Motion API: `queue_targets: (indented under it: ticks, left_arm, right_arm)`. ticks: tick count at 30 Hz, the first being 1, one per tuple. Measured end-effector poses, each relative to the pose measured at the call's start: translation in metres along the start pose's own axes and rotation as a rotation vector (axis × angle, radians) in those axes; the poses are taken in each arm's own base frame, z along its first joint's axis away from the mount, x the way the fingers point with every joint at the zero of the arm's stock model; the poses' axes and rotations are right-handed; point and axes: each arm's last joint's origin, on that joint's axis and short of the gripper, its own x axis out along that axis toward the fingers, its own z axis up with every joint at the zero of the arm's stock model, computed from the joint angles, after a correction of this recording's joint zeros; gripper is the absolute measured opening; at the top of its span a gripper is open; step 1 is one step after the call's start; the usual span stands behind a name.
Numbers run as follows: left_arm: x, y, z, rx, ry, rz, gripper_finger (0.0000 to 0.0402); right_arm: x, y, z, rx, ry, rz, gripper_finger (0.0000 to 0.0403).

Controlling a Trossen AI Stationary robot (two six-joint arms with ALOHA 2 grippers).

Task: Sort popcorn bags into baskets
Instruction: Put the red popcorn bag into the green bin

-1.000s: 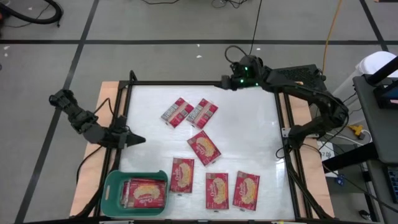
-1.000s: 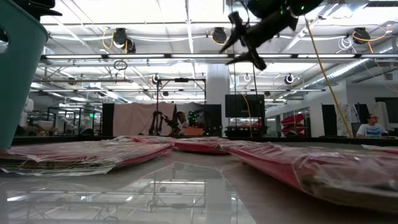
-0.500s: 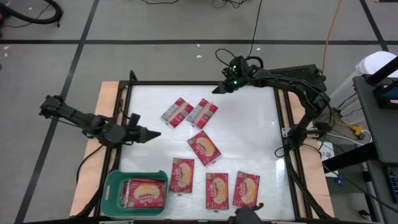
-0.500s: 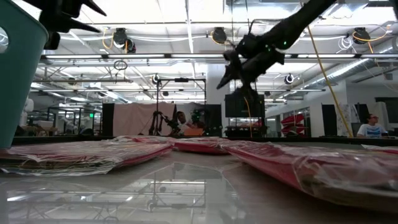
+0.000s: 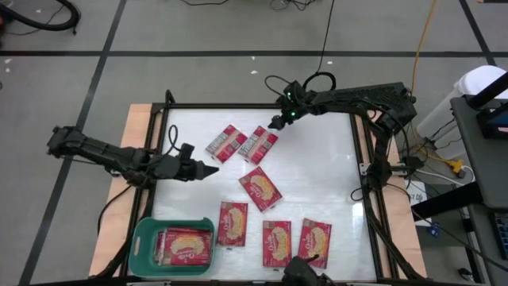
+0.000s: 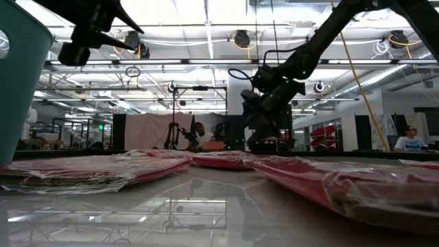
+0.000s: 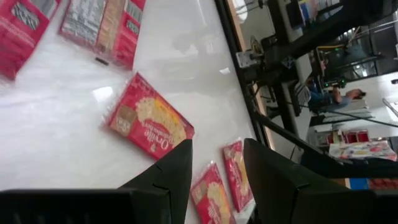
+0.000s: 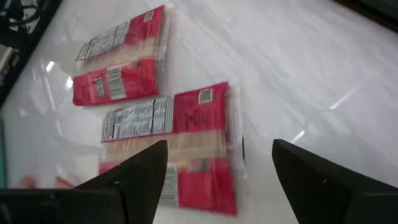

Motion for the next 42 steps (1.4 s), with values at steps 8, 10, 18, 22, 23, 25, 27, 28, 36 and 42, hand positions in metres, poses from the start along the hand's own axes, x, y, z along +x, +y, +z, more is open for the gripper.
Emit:
queue_targets:
  ticks: [8, 10, 18, 22, 23, 25, 27, 28, 36, 42]
  left_arm:
    - [0.004, 0.003, 0.012, 0.026, -0.056, 0.025, 0.0147]
    - [0.004, 0.004, 0.014, 0.03, -0.051, 0.026, 0.0147]
    - [0.005, 0.004, 0.015, 0.046, -0.001, 0.015, 0.0147]
    - [0.005, 0.004, 0.015, 0.061, 0.002, 0.015, 0.0147]
    - [0.005, 0.004, 0.015, 0.063, 0.002, 0.015, 0.0147]
    - [0.005, 0.004, 0.014, 0.073, 0.007, 0.013, 0.0147]
    - [0.005, 0.004, 0.014, 0.077, 0.014, 0.011, 0.0147]
    - [0.005, 0.004, 0.014, 0.077, 0.017, 0.01, 0.0147]
    - [0.005, 0.004, 0.014, 0.077, 0.015, 0.007, 0.0147]
    - [0.005, 0.004, 0.014, 0.077, 0.014, 0.008, 0.0147]
  right_arm:
    - [0.035, 0.024, -0.016, -0.275, 0.045, -0.034, 0.0273]
    - [0.041, 0.034, -0.021, -0.335, 0.047, -0.136, 0.0273]
    - [0.052, 0.052, -0.024, -0.333, -0.031, -0.283, 0.0269]
    - [0.058, 0.044, -0.028, -0.248, -0.004, -0.265, 0.0262]
    - [0.059, 0.043, -0.028, -0.246, 0.001, -0.243, 0.026]
    - [0.062, 0.042, -0.029, -0.235, 0.015, -0.21, 0.0257]
    - [0.064, 0.042, -0.031, -0.215, 0.036, -0.188, 0.0254]
    - [0.065, 0.043, -0.032, -0.21, 0.043, -0.183, 0.0253]
    - [0.068, 0.051, -0.038, -0.211, 0.082, -0.136, 0.0188]
    - [0.068, 0.052, -0.039, -0.051, 0.094, -0.083, 0.0078]
